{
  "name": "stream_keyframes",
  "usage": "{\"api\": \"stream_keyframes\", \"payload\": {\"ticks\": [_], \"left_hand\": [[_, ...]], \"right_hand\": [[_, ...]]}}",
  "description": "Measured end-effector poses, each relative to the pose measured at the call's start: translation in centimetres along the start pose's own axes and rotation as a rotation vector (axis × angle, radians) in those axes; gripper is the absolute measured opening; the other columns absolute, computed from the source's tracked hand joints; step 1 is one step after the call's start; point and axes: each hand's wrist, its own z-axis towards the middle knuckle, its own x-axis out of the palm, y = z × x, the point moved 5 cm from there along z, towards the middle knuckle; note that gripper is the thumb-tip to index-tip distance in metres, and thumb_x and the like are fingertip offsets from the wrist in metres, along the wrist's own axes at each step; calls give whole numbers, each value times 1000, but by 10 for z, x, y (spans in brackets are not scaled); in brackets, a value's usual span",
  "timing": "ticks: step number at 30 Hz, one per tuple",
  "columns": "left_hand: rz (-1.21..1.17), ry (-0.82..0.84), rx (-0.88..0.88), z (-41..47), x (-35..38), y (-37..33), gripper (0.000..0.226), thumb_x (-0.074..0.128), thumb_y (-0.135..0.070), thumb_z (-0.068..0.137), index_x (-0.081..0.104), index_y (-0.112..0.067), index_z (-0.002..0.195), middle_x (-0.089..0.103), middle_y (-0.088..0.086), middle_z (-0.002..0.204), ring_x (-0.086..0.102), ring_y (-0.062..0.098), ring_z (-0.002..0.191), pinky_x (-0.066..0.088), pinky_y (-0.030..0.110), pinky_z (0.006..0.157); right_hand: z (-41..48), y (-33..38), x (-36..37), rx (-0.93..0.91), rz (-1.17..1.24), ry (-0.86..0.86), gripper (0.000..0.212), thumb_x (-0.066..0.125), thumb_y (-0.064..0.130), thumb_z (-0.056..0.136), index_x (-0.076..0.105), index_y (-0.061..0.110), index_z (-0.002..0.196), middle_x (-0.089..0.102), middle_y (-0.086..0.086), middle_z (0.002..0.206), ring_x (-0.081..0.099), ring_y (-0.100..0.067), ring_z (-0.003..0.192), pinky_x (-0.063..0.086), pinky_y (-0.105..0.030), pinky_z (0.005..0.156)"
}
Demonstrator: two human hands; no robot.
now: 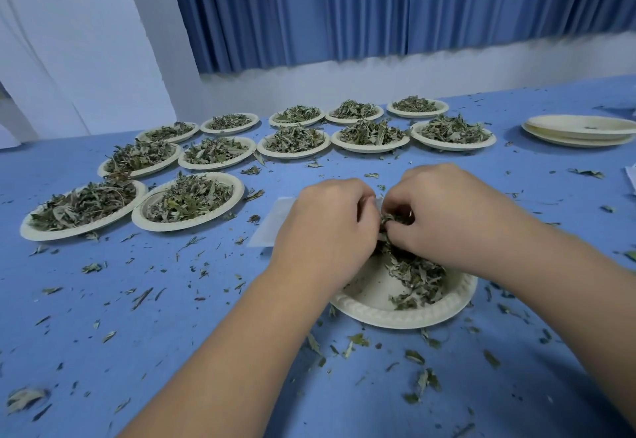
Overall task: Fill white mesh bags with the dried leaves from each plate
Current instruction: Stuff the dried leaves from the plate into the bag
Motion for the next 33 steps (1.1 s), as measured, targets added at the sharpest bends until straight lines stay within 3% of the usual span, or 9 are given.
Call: {"api": "stream_keyframes", "payload": {"ticks": [6,9,12,18,20,22,24,28,33], "left_hand": [[-30,17,-49,1,2,6,18,56,-21,90,73,-23,86,58,-10,67,53,10,70,42,27,60],[-84,9,-88,1,2,8,18,57,-20,89,73,-24,84,59,-11,64,52,5,62,42,23,57],[-116,10,-122,1,1,11,19,57,-20,88,74,-26,81,55,-14,56,50,0,55,35,12,49],[-268,15,-236,0,1,14,21,58,-19,88,73,-27,75,61,-15,56,53,-5,53,34,7,45],[-274,20,-257,0,1,15,21,59,-18,88,72,-28,75,63,-16,60,54,-7,57,37,7,48],[-274,24,-277,0,0,17,20,59,-19,88,73,-27,77,66,-15,66,57,-6,63,39,6,51],[-278,24,-287,0,-1,18,20,59,-20,89,73,-27,77,67,-15,68,58,-5,67,40,6,53],[-307,17,-298,-1,-3,18,18,60,-22,90,72,-29,78,65,-16,65,55,-7,59,38,7,50],[-341,17,-303,-2,-3,17,21,60,-19,87,72,-27,72,68,-17,66,57,-5,61,41,8,52]], "right_hand": [[-2,11,5,-33,62,-46,15,55,28,81,60,21,69,51,3,72,54,-20,71,49,-38,62],[-1,11,6,-21,78,-99,15,55,30,83,65,22,76,53,2,74,56,-21,74,50,-38,64],[-1,8,5,-1,136,-171,15,58,33,82,69,23,86,60,3,77,57,-19,78,50,-39,70],[0,3,7,48,297,-273,8,69,29,76,63,25,79,62,9,71,58,-14,72,50,-36,69],[1,2,10,61,376,-264,7,71,24,74,65,24,74,61,12,65,57,-8,68,50,-31,68],[2,-2,11,69,472,-239,5,72,23,72,68,26,70,62,14,60,58,-3,66,46,-16,62],[3,-6,12,71,573,-200,7,73,23,72,70,29,71,65,19,65,60,3,64,45,-9,61],[3,-8,12,74,731,-254,21,77,11,73,62,26,74,67,12,68,60,2,59,47,-9,59],[0,0,10,31,632,-287,20,75,10,72,66,26,66,64,20,67,56,8,56,38,-4,54]]}}
